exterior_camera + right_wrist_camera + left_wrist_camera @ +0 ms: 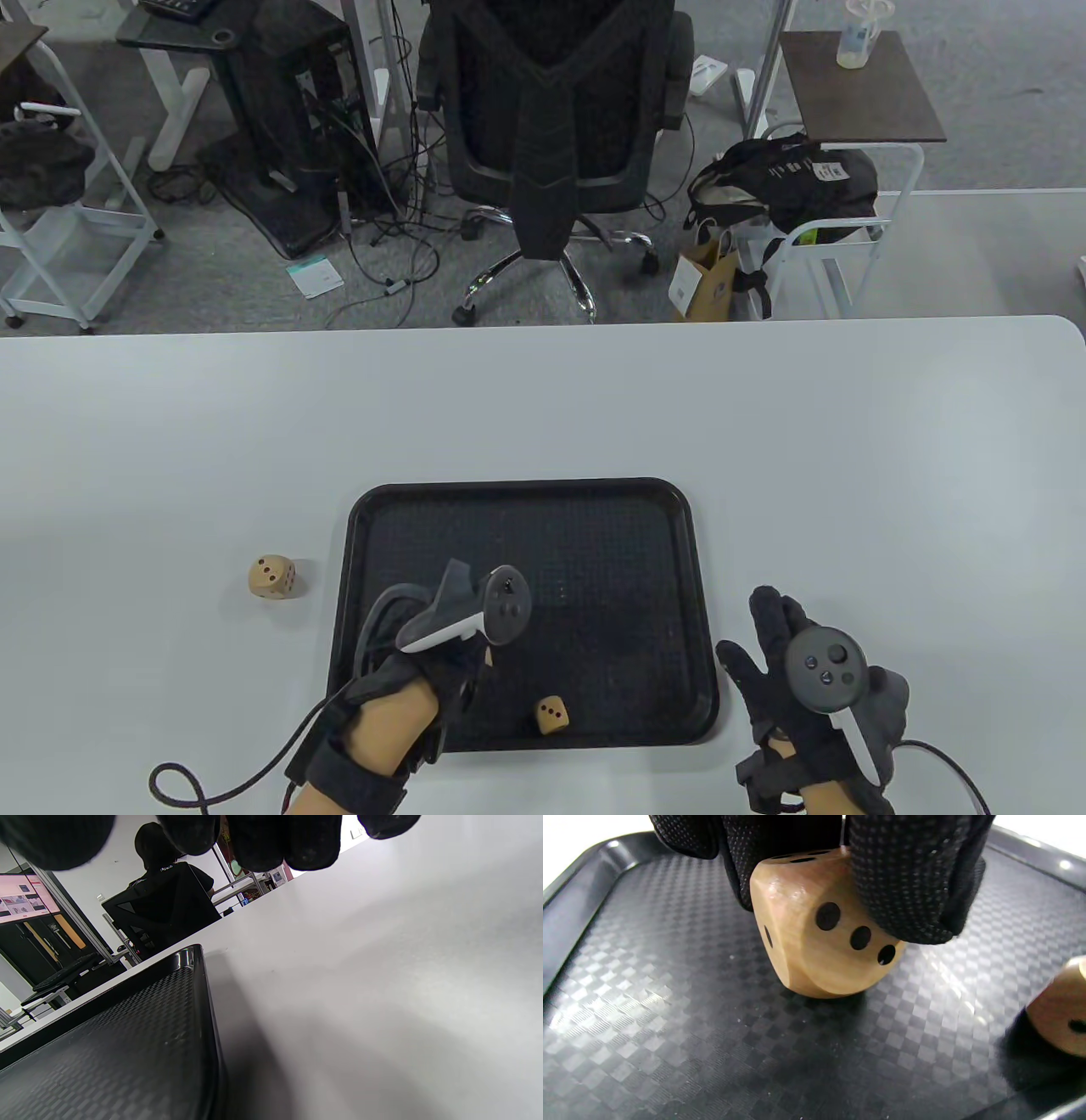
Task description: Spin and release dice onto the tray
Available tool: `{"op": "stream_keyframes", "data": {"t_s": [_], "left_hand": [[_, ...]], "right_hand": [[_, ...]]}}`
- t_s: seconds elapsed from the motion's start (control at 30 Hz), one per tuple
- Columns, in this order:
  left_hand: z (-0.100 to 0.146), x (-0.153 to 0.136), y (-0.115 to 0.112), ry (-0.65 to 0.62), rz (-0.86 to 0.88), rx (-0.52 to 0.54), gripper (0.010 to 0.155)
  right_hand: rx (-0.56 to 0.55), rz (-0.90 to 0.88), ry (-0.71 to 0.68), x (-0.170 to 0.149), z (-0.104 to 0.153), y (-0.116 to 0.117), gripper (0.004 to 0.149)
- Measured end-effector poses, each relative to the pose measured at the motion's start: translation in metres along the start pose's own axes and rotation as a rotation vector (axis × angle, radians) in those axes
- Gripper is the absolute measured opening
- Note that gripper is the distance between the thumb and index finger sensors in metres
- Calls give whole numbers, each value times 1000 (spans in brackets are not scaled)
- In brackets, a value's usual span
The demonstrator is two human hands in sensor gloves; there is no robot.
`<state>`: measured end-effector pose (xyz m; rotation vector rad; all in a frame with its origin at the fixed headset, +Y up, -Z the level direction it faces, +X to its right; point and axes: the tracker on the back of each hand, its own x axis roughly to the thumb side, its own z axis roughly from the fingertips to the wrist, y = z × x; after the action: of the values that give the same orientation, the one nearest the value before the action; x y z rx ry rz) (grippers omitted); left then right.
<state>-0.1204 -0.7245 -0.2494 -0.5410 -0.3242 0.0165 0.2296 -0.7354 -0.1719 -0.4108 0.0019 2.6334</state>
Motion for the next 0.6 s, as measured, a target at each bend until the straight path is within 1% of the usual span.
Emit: {"op": "stream_keyframes", "data": {"t_s": [0.07,0.1,0.13,0.2,0.27,0.37,0.4,0.5,0.6], "left_hand": [[-2,-20,2,77,45,58,72],[-1,-32,3,136,83,141,70],[1,-41,3,141,89,195,68],[11,-55,6,162,64,266,66],[23,-66,12,167,78,317,65],[40,-76,21,166,120,351,65],[47,-79,25,166,119,379,65],[64,-86,31,162,115,444,67],[75,-94,35,164,129,501,67]], "right_hand": [[-1,0,3,0,0,0,79],[-3,-2,3,0,0,0,79],[-4,-6,3,0,0,0,79],[-6,-9,2,0,0,0,79],[-6,-13,2,0,-1,0,79],[-1,-8,3,0,-1,0,79],[-2,-5,3,0,-1,0,79],[-6,-3,2,0,-1,0,79],[-8,1,2,1,-1,0,78]]}}
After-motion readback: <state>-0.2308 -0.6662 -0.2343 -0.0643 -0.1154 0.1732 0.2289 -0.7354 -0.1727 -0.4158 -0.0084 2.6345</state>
